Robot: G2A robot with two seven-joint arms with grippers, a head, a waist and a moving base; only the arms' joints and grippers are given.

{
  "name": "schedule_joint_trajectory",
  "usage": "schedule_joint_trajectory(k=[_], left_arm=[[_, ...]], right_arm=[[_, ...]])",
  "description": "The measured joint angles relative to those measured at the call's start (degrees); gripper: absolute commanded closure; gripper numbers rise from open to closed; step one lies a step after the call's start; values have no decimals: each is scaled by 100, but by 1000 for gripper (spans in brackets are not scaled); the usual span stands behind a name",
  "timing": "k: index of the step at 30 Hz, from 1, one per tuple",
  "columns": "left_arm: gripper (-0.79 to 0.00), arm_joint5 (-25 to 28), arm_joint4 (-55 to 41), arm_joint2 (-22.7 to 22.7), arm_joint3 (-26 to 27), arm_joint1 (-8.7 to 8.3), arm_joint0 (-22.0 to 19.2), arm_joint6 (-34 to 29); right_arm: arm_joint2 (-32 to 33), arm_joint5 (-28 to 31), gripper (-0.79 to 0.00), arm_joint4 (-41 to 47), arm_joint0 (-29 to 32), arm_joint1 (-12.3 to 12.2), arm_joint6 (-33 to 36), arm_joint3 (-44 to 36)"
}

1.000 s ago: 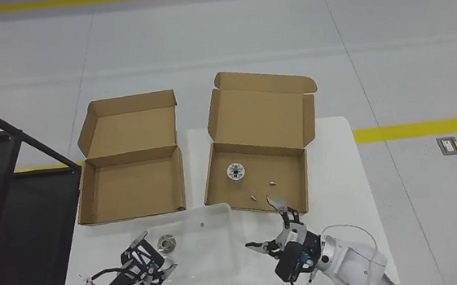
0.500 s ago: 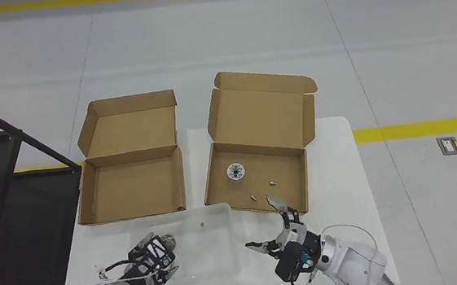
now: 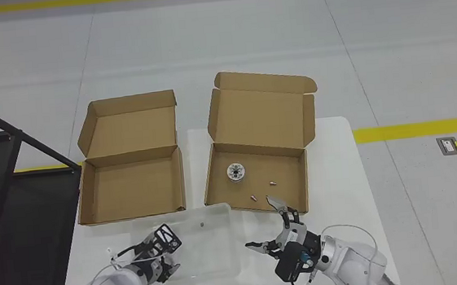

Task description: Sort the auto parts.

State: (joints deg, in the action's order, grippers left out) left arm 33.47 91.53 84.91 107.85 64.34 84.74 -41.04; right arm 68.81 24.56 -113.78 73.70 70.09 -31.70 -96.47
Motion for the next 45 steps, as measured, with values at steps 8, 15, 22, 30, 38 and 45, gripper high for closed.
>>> schedule_joint_trajectory(k=[8,15,22,30,38,45], left_arm=[[-702,-43,-247,-201,-343,20,-381,-480],[-588,-127,-353,-380,-559,36,-638,-826],[-431,-250,-470,-483,-754,47,-856,-1017],[-385,-390,-490,-538,-878,48,-987,-1091],[-385,-514,-441,-670,-1038,57,-1121,-1142],[-385,-556,-477,-723,-1170,60,-1213,-1050]], right_arm=[[0,0,-785,0,0,0,0,0],[0,0,-785,0,0,0,0,0],[0,0,-785,0,0,0,0,0],[0,0,-785,0,0,0,0,0],[0,0,-785,0,0,0,0,0],[0,0,-785,0,0,0,0,0]])
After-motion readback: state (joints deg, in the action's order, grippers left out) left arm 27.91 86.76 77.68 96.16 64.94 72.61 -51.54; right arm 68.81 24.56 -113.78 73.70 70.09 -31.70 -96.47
